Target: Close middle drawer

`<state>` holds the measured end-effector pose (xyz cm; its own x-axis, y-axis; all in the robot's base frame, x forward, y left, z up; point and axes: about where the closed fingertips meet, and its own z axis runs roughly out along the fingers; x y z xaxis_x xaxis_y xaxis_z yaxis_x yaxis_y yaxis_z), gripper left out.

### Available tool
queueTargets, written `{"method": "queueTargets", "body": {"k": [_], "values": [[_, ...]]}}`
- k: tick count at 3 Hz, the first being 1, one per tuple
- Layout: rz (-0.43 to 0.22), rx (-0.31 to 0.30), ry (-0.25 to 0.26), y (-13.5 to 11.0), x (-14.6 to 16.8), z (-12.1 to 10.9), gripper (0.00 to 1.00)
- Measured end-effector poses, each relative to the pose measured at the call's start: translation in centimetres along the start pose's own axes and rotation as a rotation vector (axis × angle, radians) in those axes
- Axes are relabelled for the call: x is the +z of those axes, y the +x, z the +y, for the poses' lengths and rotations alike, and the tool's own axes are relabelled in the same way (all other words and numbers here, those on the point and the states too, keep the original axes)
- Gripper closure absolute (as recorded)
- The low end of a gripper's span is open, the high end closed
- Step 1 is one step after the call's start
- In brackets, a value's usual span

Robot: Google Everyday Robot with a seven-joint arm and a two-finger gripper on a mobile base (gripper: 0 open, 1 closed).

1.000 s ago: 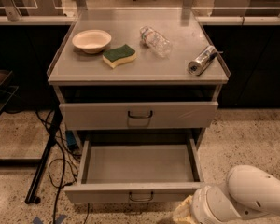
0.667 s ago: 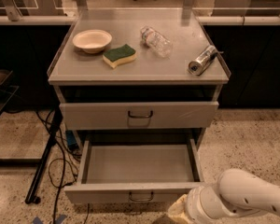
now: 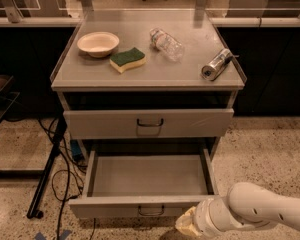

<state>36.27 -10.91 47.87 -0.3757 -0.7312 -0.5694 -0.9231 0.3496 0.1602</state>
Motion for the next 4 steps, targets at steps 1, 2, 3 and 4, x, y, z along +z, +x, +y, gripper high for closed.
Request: {"method": "queueTargets", "body": {"k": [1,2,3,4], "values": [[0.016,-0.017,0.002,-0.1,0.8,-0.4,1.00],[0.008,-0.016,0.024,0.9,2.9,-2.4,1.00],[-0.002,-0.004,0.042,2.0,4.4,-3.8,1.00],[-0.003,-0.002,0.040,2.0,4.6,-3.7,0.81]]}}
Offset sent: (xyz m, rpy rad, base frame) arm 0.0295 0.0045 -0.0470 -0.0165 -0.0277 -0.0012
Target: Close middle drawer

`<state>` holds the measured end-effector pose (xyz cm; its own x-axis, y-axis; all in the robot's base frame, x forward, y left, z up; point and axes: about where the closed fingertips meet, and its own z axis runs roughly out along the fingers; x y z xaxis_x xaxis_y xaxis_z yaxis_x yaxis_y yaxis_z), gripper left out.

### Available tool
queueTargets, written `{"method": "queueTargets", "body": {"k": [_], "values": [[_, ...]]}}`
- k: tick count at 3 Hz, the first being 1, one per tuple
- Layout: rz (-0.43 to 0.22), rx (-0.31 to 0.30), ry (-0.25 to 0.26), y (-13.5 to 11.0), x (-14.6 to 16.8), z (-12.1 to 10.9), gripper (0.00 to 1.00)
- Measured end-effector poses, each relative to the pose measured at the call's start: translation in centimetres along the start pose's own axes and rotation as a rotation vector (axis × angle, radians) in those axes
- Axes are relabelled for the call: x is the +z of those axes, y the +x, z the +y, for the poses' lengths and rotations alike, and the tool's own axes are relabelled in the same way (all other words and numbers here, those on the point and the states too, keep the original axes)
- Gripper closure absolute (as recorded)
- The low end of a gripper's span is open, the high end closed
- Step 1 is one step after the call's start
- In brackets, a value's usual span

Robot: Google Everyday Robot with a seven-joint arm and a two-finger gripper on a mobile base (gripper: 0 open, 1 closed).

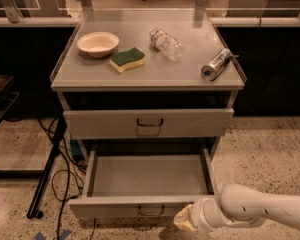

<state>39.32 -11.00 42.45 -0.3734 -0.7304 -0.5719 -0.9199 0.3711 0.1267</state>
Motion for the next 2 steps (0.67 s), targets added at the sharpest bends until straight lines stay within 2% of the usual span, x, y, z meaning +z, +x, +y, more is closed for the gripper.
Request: {"method": "queueTargets", "body": {"k": [2], "values": [[0.001,0.004,-0.010,0.03,0.23,-0.13,0.35]]}}
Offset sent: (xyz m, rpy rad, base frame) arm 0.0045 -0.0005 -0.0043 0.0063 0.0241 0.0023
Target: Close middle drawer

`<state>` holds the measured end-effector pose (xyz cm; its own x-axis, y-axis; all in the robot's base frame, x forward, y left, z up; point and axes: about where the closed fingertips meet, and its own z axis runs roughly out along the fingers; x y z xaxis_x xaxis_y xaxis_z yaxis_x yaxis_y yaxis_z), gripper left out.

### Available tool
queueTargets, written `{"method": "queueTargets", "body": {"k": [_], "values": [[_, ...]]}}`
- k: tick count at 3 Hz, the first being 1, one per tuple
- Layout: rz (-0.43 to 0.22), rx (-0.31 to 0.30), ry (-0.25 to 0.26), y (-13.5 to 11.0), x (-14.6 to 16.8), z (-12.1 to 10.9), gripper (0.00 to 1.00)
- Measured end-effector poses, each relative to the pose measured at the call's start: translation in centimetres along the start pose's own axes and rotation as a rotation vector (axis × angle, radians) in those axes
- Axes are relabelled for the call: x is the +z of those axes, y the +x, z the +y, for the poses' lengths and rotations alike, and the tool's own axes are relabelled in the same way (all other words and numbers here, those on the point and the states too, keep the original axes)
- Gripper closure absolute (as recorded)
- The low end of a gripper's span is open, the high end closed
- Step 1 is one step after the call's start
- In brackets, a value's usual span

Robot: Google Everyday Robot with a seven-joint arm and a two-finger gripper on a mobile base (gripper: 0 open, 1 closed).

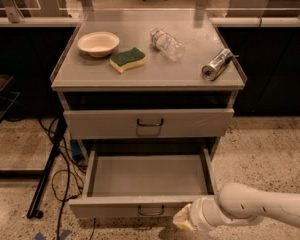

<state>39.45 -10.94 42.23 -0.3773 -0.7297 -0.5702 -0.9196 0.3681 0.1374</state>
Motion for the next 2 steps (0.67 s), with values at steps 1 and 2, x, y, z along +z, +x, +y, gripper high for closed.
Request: {"method": "queueTargets", "body": {"k": [1,2], "values": [[-0.001,-0.030,0.028,-0.9,0.1,-2.2,0.11],[0.001,-0.050,0.057,-1.4,-0.2,-3.8,0.00]]}}
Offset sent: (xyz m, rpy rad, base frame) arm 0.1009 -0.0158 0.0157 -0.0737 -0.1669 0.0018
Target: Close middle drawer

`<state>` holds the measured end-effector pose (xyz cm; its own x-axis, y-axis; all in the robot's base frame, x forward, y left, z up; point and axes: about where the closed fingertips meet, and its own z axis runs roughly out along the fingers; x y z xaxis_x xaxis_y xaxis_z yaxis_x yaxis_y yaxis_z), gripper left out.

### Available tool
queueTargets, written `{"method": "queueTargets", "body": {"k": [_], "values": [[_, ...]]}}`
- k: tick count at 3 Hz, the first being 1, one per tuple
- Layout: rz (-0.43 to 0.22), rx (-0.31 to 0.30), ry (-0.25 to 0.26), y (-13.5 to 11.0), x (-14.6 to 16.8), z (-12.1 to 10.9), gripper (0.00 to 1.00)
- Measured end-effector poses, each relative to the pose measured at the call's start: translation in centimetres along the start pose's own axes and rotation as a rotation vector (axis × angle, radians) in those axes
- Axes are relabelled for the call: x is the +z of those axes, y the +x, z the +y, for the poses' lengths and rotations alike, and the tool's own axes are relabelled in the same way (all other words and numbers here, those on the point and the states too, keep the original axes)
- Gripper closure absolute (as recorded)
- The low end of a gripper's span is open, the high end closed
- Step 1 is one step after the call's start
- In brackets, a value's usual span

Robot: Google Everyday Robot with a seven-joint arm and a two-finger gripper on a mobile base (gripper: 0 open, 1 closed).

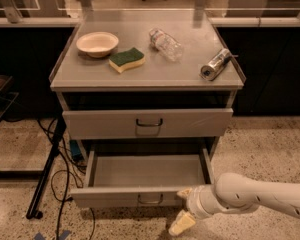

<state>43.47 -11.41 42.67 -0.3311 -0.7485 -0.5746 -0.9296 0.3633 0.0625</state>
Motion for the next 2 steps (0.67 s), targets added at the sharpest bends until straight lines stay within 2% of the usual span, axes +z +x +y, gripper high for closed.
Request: {"method": "queueTargets", "body": {"k": [1,2], "values": [[-0.001,-0.045,0.054,-1.1,-0.8,-2.7,0.15],[-0.007,-0.099,0.090,-2.2,-1.1,-5.3,0.37]]}}
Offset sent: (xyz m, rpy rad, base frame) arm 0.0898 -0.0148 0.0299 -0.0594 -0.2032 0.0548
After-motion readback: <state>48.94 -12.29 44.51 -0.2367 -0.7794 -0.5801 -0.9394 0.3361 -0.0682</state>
